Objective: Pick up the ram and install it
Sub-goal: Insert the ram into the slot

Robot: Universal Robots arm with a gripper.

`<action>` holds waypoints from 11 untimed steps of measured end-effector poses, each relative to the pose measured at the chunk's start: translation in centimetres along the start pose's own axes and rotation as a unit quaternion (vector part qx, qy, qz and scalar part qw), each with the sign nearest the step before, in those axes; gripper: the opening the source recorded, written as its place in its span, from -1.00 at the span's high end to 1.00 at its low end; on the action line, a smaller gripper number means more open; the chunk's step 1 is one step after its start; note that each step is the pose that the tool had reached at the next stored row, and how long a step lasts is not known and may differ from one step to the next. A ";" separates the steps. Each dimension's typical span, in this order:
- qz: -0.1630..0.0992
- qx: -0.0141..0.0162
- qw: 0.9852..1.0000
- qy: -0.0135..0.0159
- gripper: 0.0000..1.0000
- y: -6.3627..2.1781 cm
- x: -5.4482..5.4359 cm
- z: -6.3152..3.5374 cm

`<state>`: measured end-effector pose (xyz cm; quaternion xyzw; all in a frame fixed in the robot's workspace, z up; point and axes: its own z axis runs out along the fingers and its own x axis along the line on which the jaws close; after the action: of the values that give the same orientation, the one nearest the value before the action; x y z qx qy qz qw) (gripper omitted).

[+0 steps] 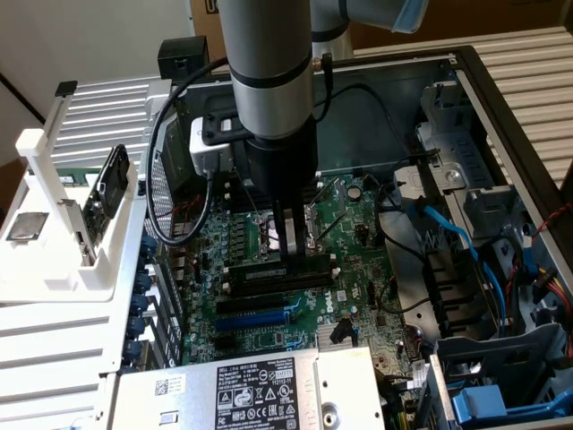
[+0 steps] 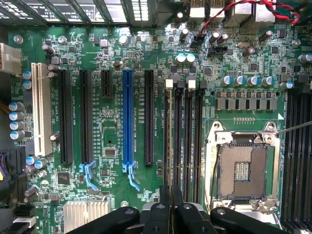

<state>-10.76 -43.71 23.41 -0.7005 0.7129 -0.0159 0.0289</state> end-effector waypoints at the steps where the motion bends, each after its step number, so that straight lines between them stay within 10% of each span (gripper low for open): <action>1: 0.000 0.000 1.000 0.000 0.76 0.00 0.0 0.01; 11: -0.001 0.000 1.000 0.000 0.76 0.00 0.0 0.07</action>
<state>-10.76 -43.70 23.34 -0.7010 0.7124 -0.0159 0.0289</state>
